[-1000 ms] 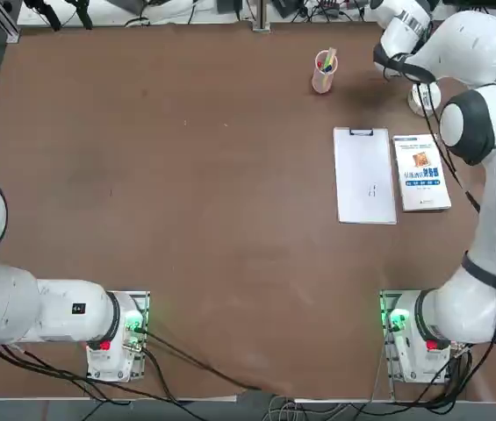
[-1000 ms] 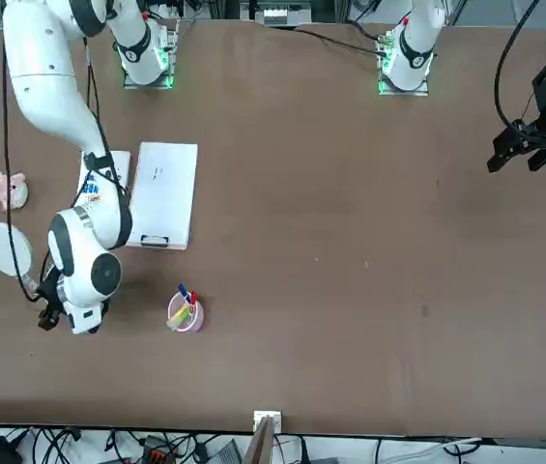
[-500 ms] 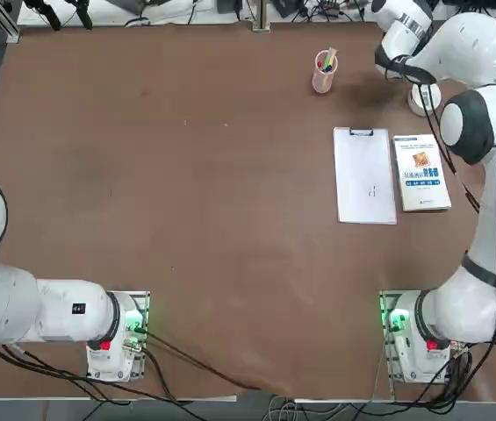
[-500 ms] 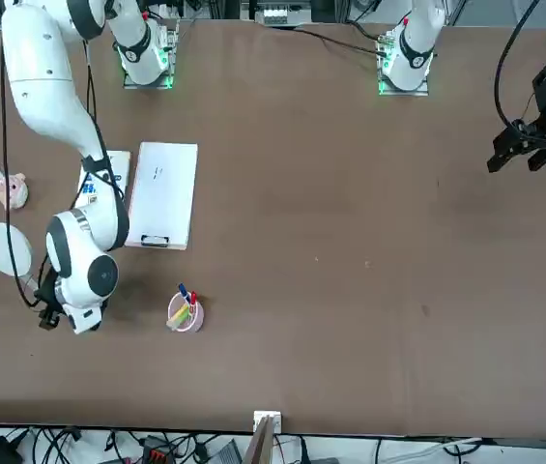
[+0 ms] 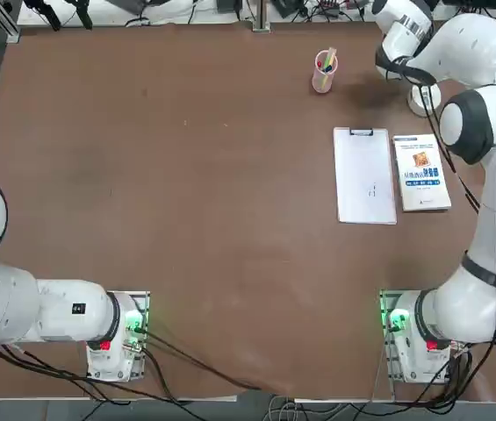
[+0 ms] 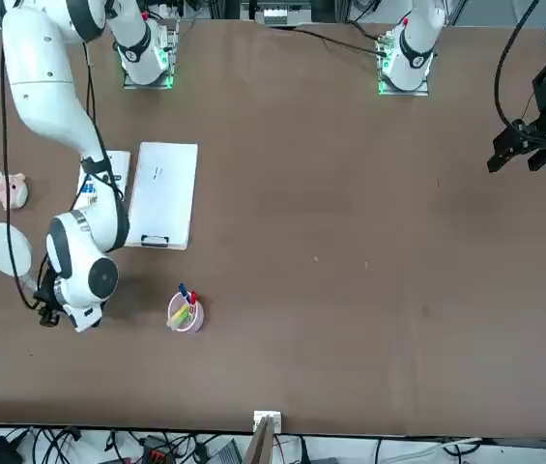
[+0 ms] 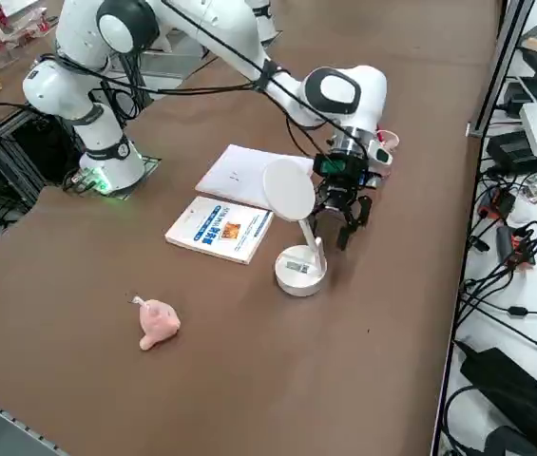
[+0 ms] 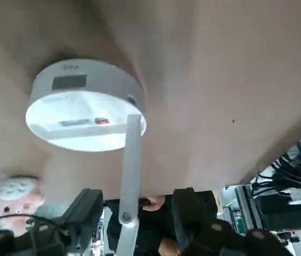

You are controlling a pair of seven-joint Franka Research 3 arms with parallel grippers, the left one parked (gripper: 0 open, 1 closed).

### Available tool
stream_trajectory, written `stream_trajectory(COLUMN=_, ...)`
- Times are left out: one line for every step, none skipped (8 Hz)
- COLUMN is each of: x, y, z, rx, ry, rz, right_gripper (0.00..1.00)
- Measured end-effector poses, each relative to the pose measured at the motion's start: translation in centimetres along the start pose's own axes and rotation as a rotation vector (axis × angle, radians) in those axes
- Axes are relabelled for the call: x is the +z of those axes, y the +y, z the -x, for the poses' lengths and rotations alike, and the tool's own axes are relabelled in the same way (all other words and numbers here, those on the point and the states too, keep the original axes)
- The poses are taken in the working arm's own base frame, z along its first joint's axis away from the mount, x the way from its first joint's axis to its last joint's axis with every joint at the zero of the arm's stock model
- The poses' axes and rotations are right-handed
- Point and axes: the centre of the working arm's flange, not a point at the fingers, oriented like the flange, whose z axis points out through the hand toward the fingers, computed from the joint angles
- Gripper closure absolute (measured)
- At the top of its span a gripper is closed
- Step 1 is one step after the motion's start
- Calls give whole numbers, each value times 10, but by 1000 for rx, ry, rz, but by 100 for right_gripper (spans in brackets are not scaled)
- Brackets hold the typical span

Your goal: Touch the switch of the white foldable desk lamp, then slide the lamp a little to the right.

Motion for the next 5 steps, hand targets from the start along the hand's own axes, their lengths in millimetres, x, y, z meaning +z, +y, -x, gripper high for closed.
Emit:
stream_trajectory(x=2, y=0, z=2, rx=-15, ry=-3, rz=-5, right_gripper=22)
stream_trajectory(x=3, y=-1, z=2, rx=-29, ry=-6, rz=-10, right_gripper=21)
stream_trajectory(x=4, y=-1, z=3, rx=-39, ry=-13, rz=-18, right_gripper=22)
stream_trajectory(x=4, y=-2, z=3, rx=-48, ry=-19, rz=-20, right_gripper=32)
stream_trajectory(x=4, y=-1, z=4, rx=-53, ry=-25, rz=-16, right_gripper=54)
